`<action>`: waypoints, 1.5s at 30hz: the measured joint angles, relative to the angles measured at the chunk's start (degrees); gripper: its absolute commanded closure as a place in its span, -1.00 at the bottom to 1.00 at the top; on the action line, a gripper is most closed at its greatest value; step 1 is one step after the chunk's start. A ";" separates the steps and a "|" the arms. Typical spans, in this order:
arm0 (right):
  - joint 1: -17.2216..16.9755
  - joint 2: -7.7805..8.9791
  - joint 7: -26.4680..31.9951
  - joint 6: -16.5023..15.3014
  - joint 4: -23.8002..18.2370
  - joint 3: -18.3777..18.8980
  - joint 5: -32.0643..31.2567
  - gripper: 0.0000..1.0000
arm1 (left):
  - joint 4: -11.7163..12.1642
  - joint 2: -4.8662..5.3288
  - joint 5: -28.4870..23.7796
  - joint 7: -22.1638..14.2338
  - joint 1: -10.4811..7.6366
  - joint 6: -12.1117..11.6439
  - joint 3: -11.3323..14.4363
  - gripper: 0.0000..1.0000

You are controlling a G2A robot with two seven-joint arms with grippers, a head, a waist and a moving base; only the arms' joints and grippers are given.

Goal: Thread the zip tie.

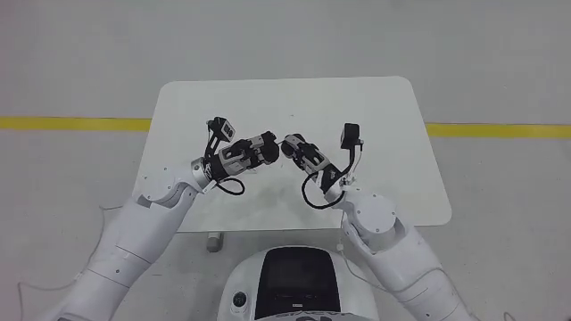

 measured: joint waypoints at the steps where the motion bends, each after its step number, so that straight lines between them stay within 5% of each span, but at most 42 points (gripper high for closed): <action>1: 0.00 0.00 0.00 0.06 0.01 0.00 -0.24 1.00 | -0.01 -0.01 0.02 -0.01 0.03 0.05 -0.02 0.40; 28: -0.71 -0.02 0.90 -0.88 -0.49 0.10 -5.16 1.00 | 1.29 -0.62 0.37 -0.70 -0.47 0.67 0.53 0.66; 31: -0.70 -0.06 1.02 -0.77 -0.60 0.07 -5.16 1.00 | 1.44 -0.69 0.36 -0.76 -0.56 0.74 0.60 0.72; 34: -0.69 -0.10 1.12 -0.79 -0.61 0.06 -5.17 1.00 | 1.63 -0.75 0.34 -0.82 -0.63 0.82 0.65 1.00; 38: -0.66 -0.16 1.16 -1.07 -0.56 0.10 -5.05 1.00 | 2.01 -0.83 0.37 -1.02 -0.78 1.04 0.70 1.00; 39: -0.65 -0.18 1.16 -1.11 -0.55 0.13 -4.97 0.90 | 2.08 -0.84 0.40 -1.07 -0.82 1.10 0.70 1.00; 40: -0.63 -0.19 1.18 -1.13 -0.54 0.15 -4.91 0.46 | 2.15 -0.85 0.44 -1.13 -0.85 1.15 0.69 1.00; 42: -0.61 -0.22 1.24 -1.12 -0.51 0.23 -4.69 -1.00 | 2.33 -0.86 0.50 -1.27 -0.94 1.24 0.62 1.00; 45: -0.61 -0.26 1.35 -1.10 -0.48 0.52 -3.85 -1.00 | 2.57 -0.85 0.46 -1.60 -1.06 1.31 0.38 1.00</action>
